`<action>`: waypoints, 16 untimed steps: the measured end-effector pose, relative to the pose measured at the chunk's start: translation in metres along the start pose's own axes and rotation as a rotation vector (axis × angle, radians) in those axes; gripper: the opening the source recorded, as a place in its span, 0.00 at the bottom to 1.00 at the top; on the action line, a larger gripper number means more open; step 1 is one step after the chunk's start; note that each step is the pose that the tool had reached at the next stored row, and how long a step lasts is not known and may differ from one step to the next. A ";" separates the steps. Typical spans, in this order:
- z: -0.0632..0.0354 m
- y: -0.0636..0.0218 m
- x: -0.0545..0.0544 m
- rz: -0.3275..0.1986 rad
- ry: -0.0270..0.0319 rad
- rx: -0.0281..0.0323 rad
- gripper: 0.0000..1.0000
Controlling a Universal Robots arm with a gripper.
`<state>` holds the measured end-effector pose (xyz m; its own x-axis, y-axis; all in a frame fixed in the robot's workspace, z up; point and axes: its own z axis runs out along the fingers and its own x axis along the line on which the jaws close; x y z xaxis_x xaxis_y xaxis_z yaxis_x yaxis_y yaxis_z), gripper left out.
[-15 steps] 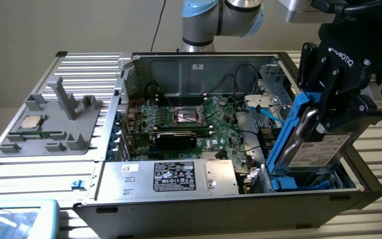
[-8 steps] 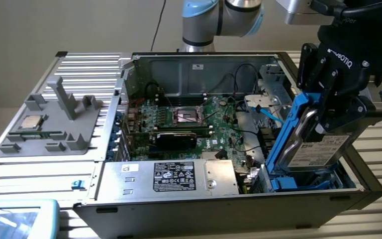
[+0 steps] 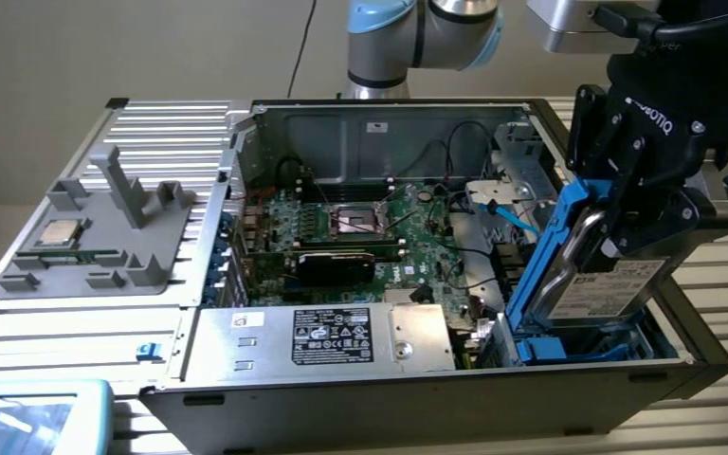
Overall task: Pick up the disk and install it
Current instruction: 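Insert the disk into the insertion slot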
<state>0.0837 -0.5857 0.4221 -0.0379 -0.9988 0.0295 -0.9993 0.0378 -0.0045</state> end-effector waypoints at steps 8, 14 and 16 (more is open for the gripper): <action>0.0015 -0.0003 0.003 0.000 -0.0196 -0.0008 0.37; 0.0040 -0.0004 0.004 0.000 -0.0231 -0.0009 0.37; 0.0051 -0.0004 0.004 0.000 -0.0231 -0.0009 0.37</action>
<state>0.0840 -0.5901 0.4171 -0.0380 -0.9993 0.0064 -0.9993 0.0380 -0.0036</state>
